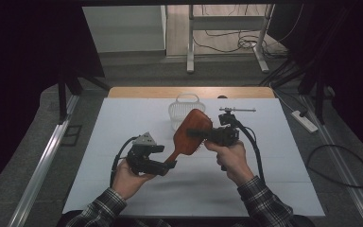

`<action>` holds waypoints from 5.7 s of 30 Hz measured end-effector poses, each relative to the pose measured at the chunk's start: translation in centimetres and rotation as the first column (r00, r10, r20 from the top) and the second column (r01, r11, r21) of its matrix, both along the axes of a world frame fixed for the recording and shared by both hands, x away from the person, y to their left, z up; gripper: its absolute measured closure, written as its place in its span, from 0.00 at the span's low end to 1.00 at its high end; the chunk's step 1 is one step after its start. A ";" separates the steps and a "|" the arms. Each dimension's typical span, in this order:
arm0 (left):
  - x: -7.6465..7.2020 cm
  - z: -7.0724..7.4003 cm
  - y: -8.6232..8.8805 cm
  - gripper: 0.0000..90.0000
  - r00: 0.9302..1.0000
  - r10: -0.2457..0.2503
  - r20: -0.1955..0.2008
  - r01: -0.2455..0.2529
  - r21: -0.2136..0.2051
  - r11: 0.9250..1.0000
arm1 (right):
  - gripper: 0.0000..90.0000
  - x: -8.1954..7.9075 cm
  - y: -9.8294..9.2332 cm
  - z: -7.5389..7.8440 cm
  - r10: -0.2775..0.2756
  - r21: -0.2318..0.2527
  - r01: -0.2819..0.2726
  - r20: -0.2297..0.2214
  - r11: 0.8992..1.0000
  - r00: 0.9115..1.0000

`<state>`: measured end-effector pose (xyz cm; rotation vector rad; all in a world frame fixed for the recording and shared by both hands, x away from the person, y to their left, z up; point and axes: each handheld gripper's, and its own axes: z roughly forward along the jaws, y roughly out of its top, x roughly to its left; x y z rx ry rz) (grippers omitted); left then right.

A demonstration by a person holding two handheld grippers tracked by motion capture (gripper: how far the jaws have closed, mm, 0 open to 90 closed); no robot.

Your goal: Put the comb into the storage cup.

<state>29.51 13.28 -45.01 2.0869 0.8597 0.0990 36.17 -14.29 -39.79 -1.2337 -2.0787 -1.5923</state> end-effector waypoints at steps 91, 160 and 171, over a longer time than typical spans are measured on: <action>-8.5 -2.1 12.5 0.00 0.969 0.243 0.048 -0.246 0.062 0.967 | 0.62 6.6 -3.0 5.4 -0.266 0.002 0.268 0.143 0.963 0.953; -8.5 -2.1 12.5 0.00 0.970 0.238 0.049 -0.241 0.079 0.967 | 0.61 12.1 1.1 -0.8 -0.359 -0.163 0.385 0.166 0.909 0.918; -8.5 -2.2 12.5 0.00 0.970 0.239 0.048 -0.243 0.081 0.967 | 0.61 12.2 1.1 -1.7 -0.368 -0.176 0.394 0.164 0.902 0.915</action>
